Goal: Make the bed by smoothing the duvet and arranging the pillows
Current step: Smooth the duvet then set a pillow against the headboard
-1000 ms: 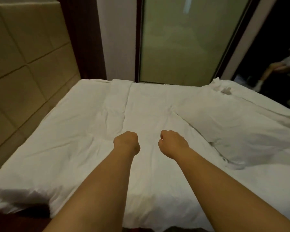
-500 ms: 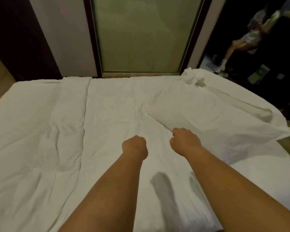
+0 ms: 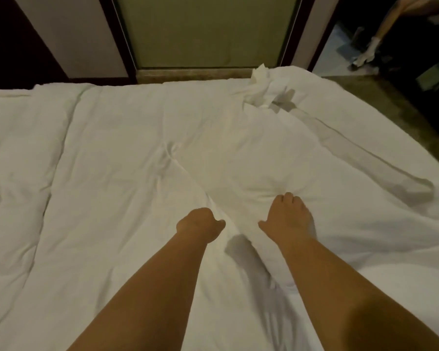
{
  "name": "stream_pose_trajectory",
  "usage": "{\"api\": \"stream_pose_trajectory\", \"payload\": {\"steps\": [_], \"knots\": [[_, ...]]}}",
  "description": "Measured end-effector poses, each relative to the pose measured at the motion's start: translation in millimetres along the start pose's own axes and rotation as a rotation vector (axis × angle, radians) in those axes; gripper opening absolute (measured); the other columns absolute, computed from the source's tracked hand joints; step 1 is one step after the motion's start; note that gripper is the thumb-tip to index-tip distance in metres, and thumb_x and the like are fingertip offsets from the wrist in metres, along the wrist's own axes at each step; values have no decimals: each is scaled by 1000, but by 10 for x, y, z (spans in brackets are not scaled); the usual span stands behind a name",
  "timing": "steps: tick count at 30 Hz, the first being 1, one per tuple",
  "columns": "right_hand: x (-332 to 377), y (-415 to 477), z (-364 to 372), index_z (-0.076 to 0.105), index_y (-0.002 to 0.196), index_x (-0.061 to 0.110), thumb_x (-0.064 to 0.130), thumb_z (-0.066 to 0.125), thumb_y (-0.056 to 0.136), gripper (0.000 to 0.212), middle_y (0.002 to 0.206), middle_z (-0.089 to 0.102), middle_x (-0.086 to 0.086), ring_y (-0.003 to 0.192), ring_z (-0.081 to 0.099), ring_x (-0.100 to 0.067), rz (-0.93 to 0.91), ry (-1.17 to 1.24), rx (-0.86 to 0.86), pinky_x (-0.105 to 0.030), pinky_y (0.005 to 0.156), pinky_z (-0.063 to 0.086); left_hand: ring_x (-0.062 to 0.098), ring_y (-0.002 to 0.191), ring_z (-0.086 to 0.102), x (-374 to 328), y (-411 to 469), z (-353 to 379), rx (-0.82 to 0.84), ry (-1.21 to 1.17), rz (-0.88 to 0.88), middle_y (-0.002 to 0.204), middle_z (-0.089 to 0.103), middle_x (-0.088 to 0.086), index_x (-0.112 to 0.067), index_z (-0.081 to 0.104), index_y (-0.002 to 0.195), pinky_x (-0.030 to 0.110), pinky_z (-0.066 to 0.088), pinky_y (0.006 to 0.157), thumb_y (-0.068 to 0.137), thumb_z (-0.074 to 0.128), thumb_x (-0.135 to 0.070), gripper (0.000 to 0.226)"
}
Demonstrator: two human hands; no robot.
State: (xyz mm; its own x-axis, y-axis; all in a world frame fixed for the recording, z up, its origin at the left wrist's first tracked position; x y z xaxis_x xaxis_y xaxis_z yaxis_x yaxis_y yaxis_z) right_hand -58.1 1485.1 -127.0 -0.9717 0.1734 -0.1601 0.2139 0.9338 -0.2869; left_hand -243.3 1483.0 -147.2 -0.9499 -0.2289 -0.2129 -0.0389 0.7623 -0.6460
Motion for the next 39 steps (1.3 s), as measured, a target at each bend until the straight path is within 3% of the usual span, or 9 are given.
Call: {"api": "stream_pose_trajectory", "payload": {"steps": [6, 10, 13, 17, 20, 24, 31, 34, 39], "knots": [[-142, 488, 441, 52, 123, 3, 43, 68, 80, 60, 116, 56, -12, 107, 54, -29, -139, 15, -84, -37, 92, 45, 33, 112, 60, -889, 650, 359, 95, -516, -198, 123, 62, 18, 2, 58, 125, 34, 46, 91, 88, 43, -70, 82], [-188, 621, 609, 71, 82, 8, 24, 85, 51, 38, 81, 68, -9, 74, 65, -26, -195, 78, -97, -31, 65, 53, 34, 101, 65, -984, 912, 646, -10, -720, -274, 107, 69, 16, -1, 66, 108, 35, 50, 84, 93, 52, -54, 57], [-136, 597, 573, 68, 94, 10, 14, 69, 75, 20, 97, 67, -9, 96, 63, -28, -291, 105, -56, -35, 81, 50, 34, 95, 67, -978, 903, 726, -64, -857, -267, 99, 72, 15, -8, 69, 91, 39, 53, 89, 94, 56, -43, 37], [-7, 461, 437, 67, 92, 7, 8, 63, 81, 12, 96, 65, -11, 96, 62, -30, -402, 157, -124, -37, 83, 48, 35, 99, 64, -819, 709, 607, -89, -855, -226, 105, 68, 19, 1, 66, 103, 37, 49, 85, 98, 50, -41, 45], [128, 196, 270, 58, 114, 5, 13, 32, 92, 35, 118, 56, -13, 114, 51, -30, -484, 167, -5, -39, 94, 39, 37, 102, 62, -618, 454, 485, -92, -914, -201, 109, 65, 21, 3, 61, 112, 32, 44, 76, 100, 47, -41, 48], [226, -284, -33, 55, 115, 8, 9, 44, 94, 24, 121, 53, -9, 116, 48, -27, -474, 141, -59, -36, 93, 40, 23, 81, 55, -431, -71, 242, -123, -875, -140, 101, 58, 11, 3, 58, 120, 29, 41, 68, 101, 45, -38, 47], [739, -1669, -353, 61, 111, 7, 12, 47, 95, 22, 117, 60, -12, 108, 58, -29, -498, 220, -13, -34, 89, 45, 35, 100, 64, 528, -1223, 115, -200, -695, -72, 116, 64, 22, 3, 62, 113, 39, 52, 84, 99, 45, -42, 50], [1156, -2482, -203, 62, 112, 9, 16, 48, 95, 24, 117, 62, -11, 108, 59, -30, -530, 248, 36, -35, 90, 46, 35, 111, 60, 1194, -1802, 306, -208, -605, -78, 120, 62, 21, 4, 61, 117, 42, 48, 99, 99, 47, -39, 49], [1839, -3551, -148, 64, 104, 13, 12, 52, 86, 22, 102, 66, -9, 96, 62, -32, -698, 228, 159, -34, 77, 46, 33, 119, 55, 2211, -2616, 536, -176, -476, -120, 129, 57, 20, 4, 56, 125, 36, 43, 100, 98, 52, -37, 49]]}}
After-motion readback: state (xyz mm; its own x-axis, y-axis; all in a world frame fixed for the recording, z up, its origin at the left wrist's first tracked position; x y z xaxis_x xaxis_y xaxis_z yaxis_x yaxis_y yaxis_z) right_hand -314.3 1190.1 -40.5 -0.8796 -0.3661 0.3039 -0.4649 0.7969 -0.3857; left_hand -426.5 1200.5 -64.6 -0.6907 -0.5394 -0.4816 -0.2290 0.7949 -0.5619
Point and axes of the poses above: each hand's wrist, its own y-axis towards the middle knuckle, its own z-axis out of the palm, x = y × z, the point moved 3 cm from there along y, towards the middle knuckle
